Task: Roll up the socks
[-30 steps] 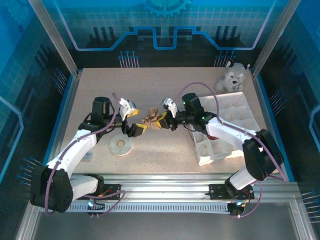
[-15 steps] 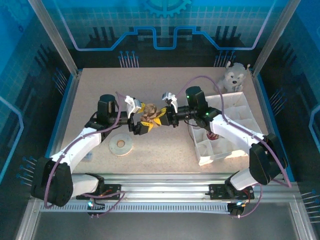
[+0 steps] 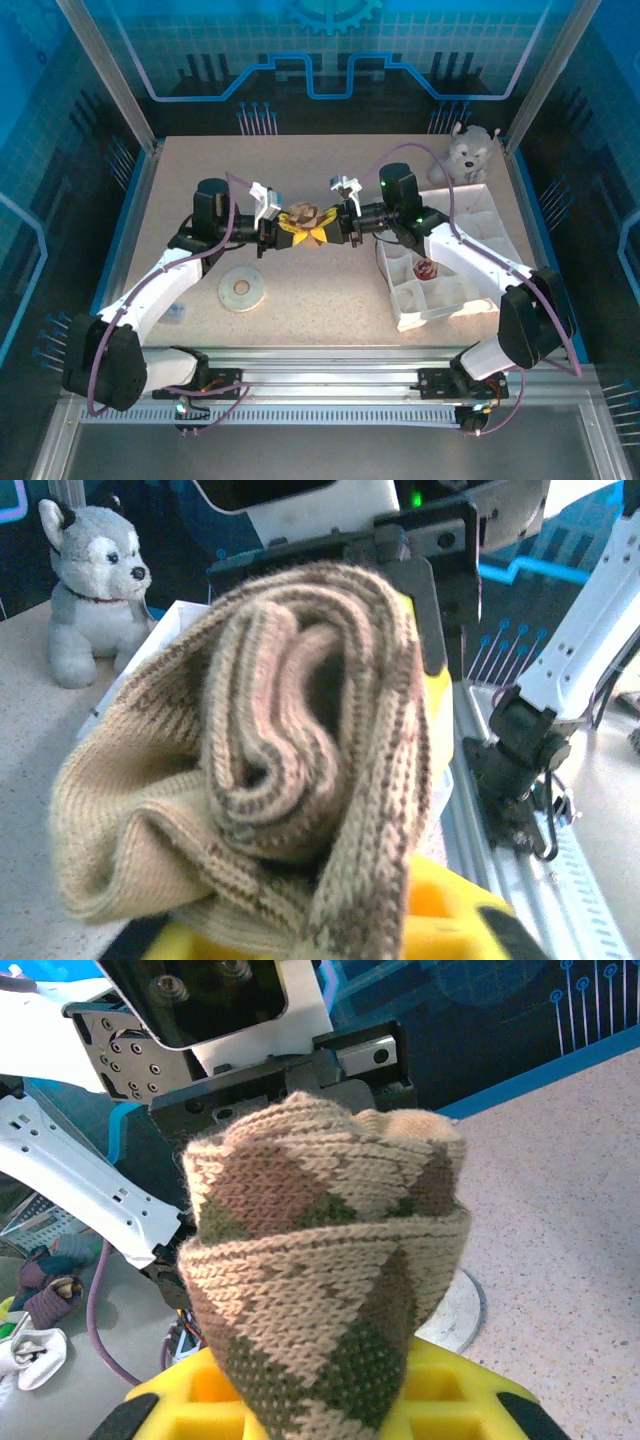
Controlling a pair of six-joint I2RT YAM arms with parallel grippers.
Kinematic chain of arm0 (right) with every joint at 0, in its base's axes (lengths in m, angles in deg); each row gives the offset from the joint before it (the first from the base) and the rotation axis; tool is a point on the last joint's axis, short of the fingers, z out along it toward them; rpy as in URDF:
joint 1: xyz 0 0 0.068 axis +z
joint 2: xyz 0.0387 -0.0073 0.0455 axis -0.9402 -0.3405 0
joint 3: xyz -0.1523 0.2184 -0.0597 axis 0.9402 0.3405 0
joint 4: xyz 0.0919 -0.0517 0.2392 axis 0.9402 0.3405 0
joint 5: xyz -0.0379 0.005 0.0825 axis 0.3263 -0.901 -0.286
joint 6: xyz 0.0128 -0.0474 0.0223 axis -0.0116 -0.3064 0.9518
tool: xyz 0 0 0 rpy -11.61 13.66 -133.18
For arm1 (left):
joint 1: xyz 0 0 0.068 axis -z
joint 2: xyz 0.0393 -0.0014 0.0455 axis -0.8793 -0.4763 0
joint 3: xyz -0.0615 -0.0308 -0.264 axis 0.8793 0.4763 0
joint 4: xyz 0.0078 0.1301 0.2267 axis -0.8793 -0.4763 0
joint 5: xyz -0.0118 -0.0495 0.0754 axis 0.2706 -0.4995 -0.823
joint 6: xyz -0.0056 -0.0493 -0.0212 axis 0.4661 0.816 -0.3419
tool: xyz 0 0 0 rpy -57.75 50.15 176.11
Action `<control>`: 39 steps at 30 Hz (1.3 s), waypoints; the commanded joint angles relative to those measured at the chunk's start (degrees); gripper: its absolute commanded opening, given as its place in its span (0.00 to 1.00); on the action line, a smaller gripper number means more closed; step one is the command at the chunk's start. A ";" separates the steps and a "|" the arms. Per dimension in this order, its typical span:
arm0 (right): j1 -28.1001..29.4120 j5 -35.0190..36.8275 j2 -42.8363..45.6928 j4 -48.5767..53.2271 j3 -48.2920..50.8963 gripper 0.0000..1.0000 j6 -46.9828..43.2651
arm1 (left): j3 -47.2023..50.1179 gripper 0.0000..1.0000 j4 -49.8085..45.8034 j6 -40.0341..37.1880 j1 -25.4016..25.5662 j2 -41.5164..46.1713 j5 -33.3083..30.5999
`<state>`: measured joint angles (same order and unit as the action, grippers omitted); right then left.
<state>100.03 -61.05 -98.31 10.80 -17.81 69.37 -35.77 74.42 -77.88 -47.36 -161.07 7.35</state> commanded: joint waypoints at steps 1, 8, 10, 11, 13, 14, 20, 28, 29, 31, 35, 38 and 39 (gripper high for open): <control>-0.12 -4.67 0.13 2.31 -1.22 0.20 0.41 | -2.76 0.00 -0.88 -0.67 -0.22 0.70 -0.66; -6.05 4.78 4.85 9.24 -0.74 0.60 -0.12 | -3.49 0.00 -3.41 -2.99 1.12 1.25 -7.93; -8.51 12.86 6.97 15.72 -1.25 0.62 -1.12 | -3.96 0.00 -4.39 -4.29 2.56 1.08 -12.36; -9.52 16.50 7.77 18.71 -1.53 0.63 -1.78 | -4.17 0.00 -4.67 -4.78 3.14 0.85 -13.91; -11.14 27.35 9.29 26.03 -2.03 0.67 -2.95 | -5.02 0.00 -5.39 -6.07 4.86 -0.09 -17.59; -11.41 33.37 9.69 29.24 -2.33 0.67 -3.32 | -5.38 0.00 -5.68 -6.55 5.72 -0.61 -19.82; -12.13 49.79 8.54 40.15 -0.75 0.67 -0.99 | -11.08 0.00 -11.96 -10.78 10.41 -6.15 -29.72; -9.74 50.46 -2.26 40.96 -0.47 0.64 4.63 | -13.54 0.00 -14.82 -12.11 12.15 -9.31 -30.52; -8.92 49.38 -4.00 40.75 -1.29 0.63 5.00 | -13.54 0.00 -15.24 -12.36 12.10 -9.23 -30.77; -6.18 46.54 -7.39 38.87 -3.13 0.62 6.68 | -13.38 0.00 -16.19 -12.98 12.13 -8.92 -31.34; -0.48 41.46 -12.92 33.16 -6.92 0.61 11.13 | -12.93 0.00 -17.95 -14.05 12.09 -7.88 -32.92; 3.15 40.36 -16.61 30.28 -11.90 0.61 13.98 | -11.98 0.00 -18.79 -14.82 12.08 -6.17 -34.80; 4.14 40.12 -17.52 29.00 -13.50 0.61 15.00 | -11.43 0.00 -18.80 -15.08 12.06 -5.45 -35.87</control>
<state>101.64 -16.83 -114.02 44.92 -26.99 79.82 -47.20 57.17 -91.02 -35.56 -169.64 -26.25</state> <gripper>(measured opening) 0.608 0.075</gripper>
